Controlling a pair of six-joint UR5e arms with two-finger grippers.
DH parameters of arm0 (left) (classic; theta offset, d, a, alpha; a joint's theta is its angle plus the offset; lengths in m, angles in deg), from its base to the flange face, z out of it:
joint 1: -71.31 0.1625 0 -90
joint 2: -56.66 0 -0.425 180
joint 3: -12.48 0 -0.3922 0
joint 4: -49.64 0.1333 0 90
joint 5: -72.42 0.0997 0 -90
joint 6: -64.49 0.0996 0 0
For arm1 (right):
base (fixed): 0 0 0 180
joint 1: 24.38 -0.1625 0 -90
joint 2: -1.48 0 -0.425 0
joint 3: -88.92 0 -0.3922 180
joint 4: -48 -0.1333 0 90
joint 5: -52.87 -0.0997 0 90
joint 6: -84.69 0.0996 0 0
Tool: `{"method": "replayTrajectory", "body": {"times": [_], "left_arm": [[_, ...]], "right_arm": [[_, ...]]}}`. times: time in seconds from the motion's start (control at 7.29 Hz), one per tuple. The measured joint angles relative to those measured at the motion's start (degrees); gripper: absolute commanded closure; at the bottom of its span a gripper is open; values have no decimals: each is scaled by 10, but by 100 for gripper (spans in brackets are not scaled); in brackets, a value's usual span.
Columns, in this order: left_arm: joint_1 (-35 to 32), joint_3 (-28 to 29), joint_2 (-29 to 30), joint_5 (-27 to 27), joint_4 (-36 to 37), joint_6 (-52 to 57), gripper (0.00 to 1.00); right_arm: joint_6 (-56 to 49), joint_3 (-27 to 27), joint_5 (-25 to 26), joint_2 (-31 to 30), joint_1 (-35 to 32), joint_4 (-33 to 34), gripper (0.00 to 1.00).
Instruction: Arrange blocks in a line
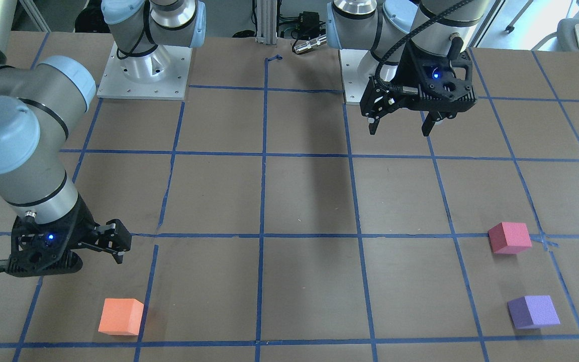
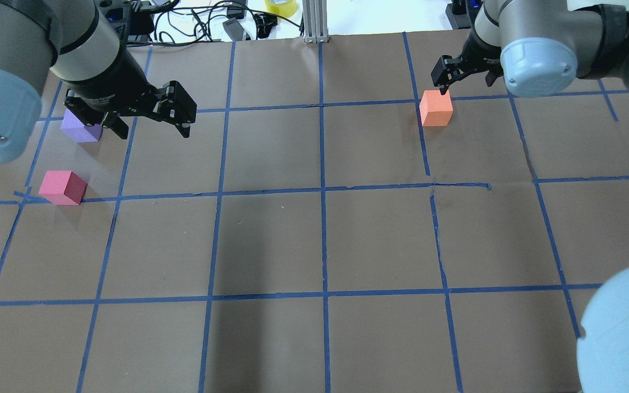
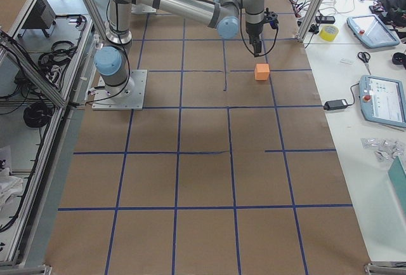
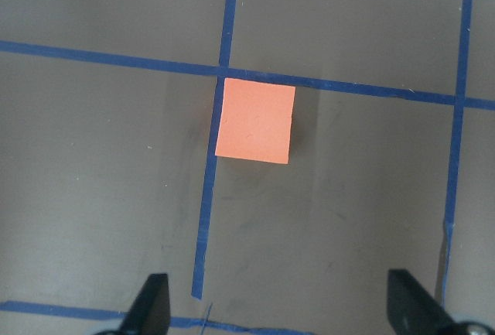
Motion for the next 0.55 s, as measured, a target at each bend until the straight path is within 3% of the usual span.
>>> {"method": "replayTrajectory", "body": {"times": [0.55], "left_arm": [[0, 0, 0, 0, 0, 0, 0]], "right_arm": [[36, -69, 0, 104, -1, 23, 0]]}}
